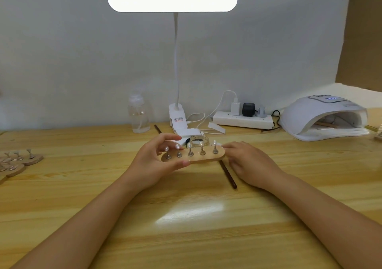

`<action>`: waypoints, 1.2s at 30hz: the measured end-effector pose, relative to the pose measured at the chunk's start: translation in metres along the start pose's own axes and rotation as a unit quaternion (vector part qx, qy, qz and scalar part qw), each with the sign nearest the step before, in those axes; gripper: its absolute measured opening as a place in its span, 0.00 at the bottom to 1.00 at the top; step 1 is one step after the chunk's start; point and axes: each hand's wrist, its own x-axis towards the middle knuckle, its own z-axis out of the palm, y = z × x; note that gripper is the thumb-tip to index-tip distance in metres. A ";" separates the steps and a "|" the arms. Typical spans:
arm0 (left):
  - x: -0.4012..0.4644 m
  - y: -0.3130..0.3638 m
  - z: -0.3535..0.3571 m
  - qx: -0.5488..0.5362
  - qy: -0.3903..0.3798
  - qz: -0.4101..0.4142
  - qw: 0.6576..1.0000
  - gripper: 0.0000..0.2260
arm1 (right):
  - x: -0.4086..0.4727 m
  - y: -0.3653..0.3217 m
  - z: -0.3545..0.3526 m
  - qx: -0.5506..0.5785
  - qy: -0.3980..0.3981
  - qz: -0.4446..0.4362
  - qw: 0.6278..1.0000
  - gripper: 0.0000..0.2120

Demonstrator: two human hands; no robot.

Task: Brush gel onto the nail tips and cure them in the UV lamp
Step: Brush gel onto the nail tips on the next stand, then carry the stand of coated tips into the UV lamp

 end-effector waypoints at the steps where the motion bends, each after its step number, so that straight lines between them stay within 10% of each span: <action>1: -0.001 0.002 0.001 -0.004 0.003 0.001 1.000 0.22 | 0.000 0.000 -0.002 0.011 -0.001 0.007 1.000 0.22; 14: 0.057 0.075 0.111 -0.074 -0.073 0.004 0.995 0.21 | -0.030 0.094 -0.076 0.213 -0.053 0.306 0.926 0.08; 26: 0.110 0.111 0.277 -0.135 -0.047 -0.062 0.988 0.21 | -0.086 0.199 -0.086 0.257 0.154 0.511 0.806 0.08; 36: 0.131 0.107 0.310 -0.040 -0.006 0.013 0.999 0.18 | -0.062 0.253 -0.081 0.175 0.178 0.491 0.835 0.13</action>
